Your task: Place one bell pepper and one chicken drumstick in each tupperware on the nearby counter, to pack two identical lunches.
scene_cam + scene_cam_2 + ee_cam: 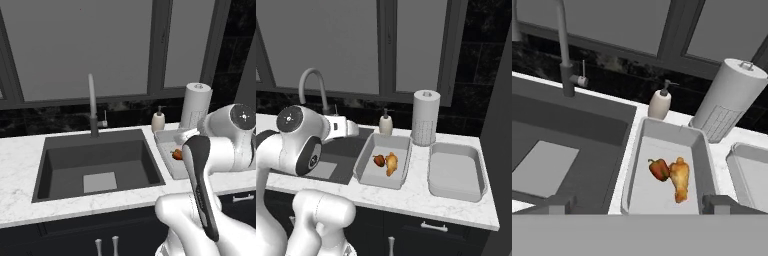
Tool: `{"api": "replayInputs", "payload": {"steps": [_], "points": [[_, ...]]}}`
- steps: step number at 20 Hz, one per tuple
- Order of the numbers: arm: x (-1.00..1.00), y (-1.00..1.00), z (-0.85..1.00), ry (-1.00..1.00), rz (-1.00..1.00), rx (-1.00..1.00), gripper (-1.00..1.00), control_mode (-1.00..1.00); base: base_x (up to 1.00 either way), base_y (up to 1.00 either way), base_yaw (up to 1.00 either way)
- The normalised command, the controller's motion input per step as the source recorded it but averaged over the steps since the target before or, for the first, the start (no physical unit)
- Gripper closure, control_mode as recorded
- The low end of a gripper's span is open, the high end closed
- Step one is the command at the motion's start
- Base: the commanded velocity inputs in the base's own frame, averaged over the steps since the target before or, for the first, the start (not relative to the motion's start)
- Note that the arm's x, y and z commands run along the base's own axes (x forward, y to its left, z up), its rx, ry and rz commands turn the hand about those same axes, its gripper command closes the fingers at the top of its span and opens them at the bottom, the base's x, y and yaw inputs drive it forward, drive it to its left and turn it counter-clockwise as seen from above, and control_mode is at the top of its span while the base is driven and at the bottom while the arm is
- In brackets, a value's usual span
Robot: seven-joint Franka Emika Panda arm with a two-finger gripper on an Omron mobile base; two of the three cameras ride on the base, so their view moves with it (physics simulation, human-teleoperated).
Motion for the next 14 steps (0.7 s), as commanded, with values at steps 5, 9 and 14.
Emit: {"api": "replayInputs", "payload": {"steps": [5,9,14], "points": [[-0.18,0.0,-0.14,0.0,0.0,0.0,-1.0,1.0,-0.8,0.0,0.0],[0.0,0.0,0.0,0.0,0.0,0.0,-1.0,1.0,-1.0,-0.47,-0.07],[0.0,0.0,0.0,0.0,0.0,0.0,-1.0,1.0,-0.88,-1.0,-0.2]]}}
